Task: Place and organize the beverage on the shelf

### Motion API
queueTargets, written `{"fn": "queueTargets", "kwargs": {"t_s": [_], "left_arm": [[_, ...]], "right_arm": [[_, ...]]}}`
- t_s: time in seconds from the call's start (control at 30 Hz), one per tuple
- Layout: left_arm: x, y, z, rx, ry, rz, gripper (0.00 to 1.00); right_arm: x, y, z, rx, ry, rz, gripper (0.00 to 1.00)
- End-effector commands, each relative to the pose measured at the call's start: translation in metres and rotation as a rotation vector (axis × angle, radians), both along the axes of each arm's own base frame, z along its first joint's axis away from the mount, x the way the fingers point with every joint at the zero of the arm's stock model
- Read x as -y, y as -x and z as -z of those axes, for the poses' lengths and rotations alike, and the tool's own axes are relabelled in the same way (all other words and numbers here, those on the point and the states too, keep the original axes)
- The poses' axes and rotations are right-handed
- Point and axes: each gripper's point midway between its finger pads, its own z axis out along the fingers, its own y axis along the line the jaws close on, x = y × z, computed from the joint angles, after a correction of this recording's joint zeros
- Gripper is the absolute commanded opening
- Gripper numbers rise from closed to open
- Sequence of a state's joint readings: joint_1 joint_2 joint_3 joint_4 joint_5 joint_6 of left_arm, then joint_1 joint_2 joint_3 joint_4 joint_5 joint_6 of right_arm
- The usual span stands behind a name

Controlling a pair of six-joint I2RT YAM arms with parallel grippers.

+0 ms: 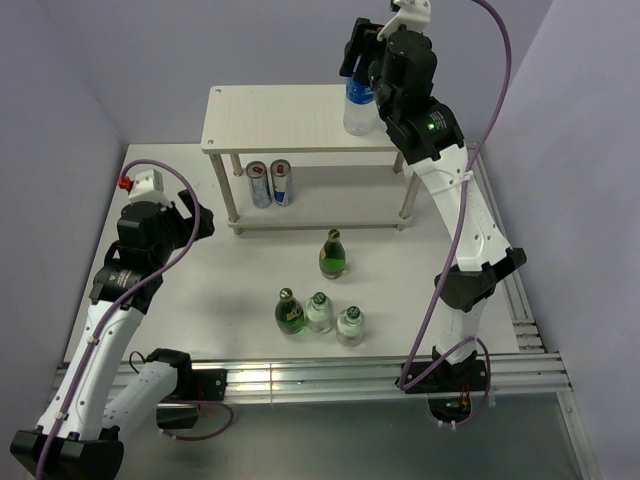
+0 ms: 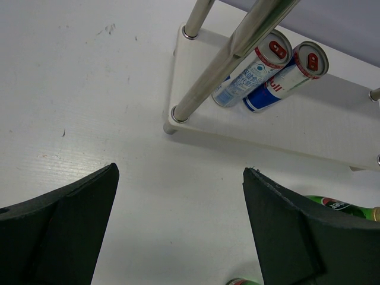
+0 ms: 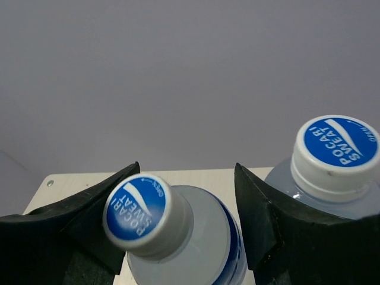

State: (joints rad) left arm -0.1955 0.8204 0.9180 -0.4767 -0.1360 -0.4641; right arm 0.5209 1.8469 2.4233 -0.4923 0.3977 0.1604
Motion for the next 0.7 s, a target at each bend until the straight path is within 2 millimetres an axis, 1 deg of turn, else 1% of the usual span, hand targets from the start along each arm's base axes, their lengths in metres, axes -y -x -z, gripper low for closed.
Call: {"fn": "queueTargets", "kwargs": {"t_s": [0.0,0.2,0.3,0.53,0.67], "left_arm": [[0.000,-0.002,-0.011,0.033,-0.005,0.008,0.92],[-0.002,-0.003,-0.010,0.032,-0.004,0.005,0.92],[-0.002,-0.003,-0.010,0.030,-0.003,0.005,0.92],[-0.003,-0.003,-0.010,0.026,-0.001,0.002,0.92],[-0.004,-0.004,-0.009,0.024,-0.004,-0.001,0.92]], "right_arm": [[-0.004,-0.004,0.004,-0.002,0.005,-0.004,0.71],[-0.004,-0.006,0.013,-0.019,0.008,0.002,0.72],[-0.002,-0.002,0.012,-0.023,0.005,-0.001,0.75],[0.003,0.016,0.014,-0.033,-0.005,-0.008,0.92],[0.002,0.023,0.016,-0.041,-0.004,-0.017,0.95]]}}
